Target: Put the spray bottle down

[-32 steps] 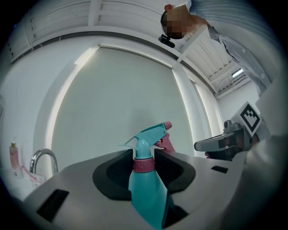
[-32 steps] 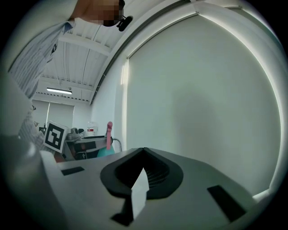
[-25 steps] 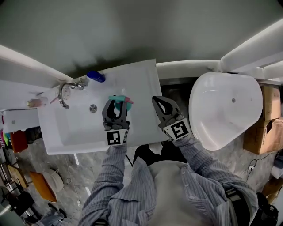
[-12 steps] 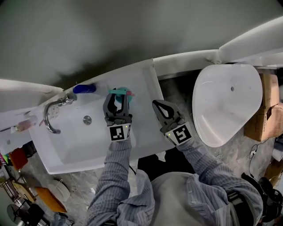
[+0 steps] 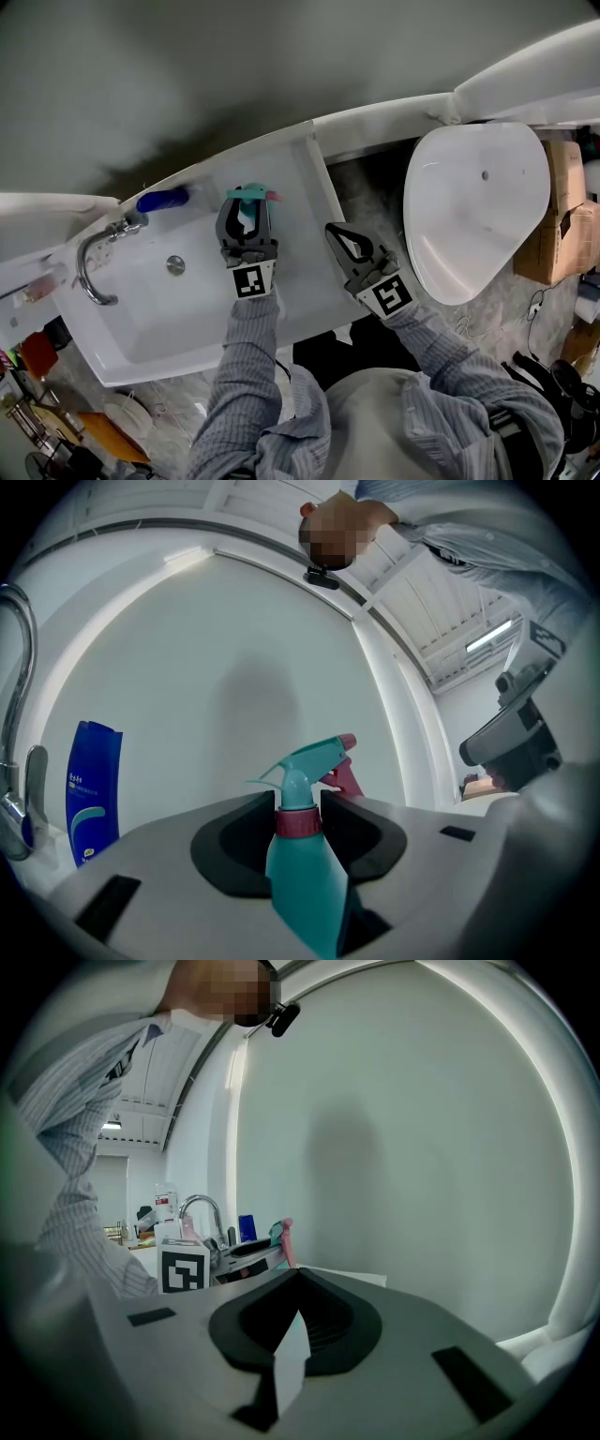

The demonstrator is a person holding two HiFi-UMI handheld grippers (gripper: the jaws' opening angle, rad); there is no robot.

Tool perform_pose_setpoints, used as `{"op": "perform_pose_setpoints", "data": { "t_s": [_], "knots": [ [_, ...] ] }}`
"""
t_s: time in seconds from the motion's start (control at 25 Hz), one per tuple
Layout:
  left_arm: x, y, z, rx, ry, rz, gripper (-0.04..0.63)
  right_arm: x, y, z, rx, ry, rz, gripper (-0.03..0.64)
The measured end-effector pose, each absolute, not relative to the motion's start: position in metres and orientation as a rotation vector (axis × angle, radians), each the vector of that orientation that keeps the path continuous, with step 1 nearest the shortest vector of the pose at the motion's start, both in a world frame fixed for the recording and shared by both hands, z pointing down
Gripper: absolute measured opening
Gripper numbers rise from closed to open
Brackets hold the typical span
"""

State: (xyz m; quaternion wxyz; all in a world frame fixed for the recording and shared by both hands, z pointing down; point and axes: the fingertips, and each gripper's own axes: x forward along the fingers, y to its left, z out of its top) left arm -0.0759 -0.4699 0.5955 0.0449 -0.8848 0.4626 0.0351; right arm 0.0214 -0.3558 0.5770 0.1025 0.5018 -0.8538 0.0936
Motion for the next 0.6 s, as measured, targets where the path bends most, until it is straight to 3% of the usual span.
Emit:
{"op": "perform_pose_setpoints", "data": {
  "t_s": [0.6],
  "knots": [
    [-0.079, -0.46, 0.609, -2.711, 1.416, 0.018, 0.181, 0.025, -0.35, 0.571, 1.475, -2.525, 0.239, 0.015]
  ]
}}
